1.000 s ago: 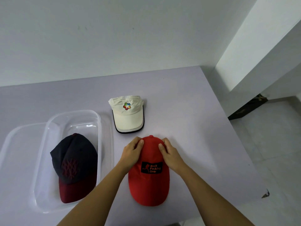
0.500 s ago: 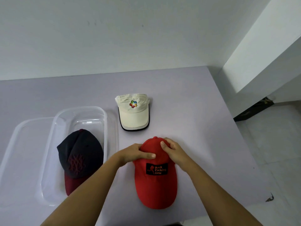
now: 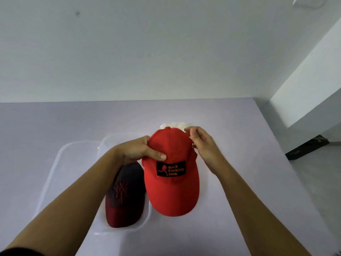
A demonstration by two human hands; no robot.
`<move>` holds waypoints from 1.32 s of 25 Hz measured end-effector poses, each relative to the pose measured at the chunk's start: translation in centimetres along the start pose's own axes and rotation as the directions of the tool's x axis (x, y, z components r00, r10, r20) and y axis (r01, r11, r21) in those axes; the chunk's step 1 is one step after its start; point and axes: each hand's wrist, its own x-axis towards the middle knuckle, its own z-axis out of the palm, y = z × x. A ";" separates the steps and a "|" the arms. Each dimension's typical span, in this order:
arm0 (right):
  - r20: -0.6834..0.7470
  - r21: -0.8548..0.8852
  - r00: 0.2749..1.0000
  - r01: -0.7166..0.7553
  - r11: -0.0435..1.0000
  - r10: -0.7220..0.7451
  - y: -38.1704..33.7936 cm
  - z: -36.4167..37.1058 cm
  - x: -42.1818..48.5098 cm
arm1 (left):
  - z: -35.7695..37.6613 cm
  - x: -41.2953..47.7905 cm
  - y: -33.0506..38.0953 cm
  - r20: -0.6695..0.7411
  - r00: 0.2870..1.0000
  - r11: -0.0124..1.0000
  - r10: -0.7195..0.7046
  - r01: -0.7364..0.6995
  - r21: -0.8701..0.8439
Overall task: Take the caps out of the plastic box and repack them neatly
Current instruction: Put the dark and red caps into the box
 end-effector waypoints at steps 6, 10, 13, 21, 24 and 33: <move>0.024 -0.268 0.994 -0.096 0.959 0.107 5.3 9.8 1.7 | -11.6 -8.8 3.7 -0.302 0.945 0.962 0.126 -0.041 0.272; 0.295 -0.532 0.922 -0.059 0.844 0.250 7.0 15.9 2.1 | -15.2 -10.4 3.9 -0.375 0.913 0.940 0.164 -0.030 0.339; 0.304 -0.597 0.851 -0.180 0.782 0.427 7.1 17.6 3.8 | -16.6 -9.7 3.5 -0.376 0.909 0.930 0.182 -0.035 0.366; 0.410 -0.620 0.847 -0.013 0.785 0.338 4.2 18.4 1.2 | -17.3 -5.6 1.8 -0.260 0.943 0.921 0.206 -0.097 0.378; 0.421 -0.598 0.869 0.049 0.800 0.261 3.8 18.6 -1.4 | -16.2 -3.8 -1.9 -0.149 0.987 0.913 0.063 0.003 0.407; 0.352 -0.428 0.907 -0.063 0.902 0.230 5.1 17.3 -1.1 | -13.4 -2.9 -10.4 0.012 0.978 0.971 -0.206 0.203 0.124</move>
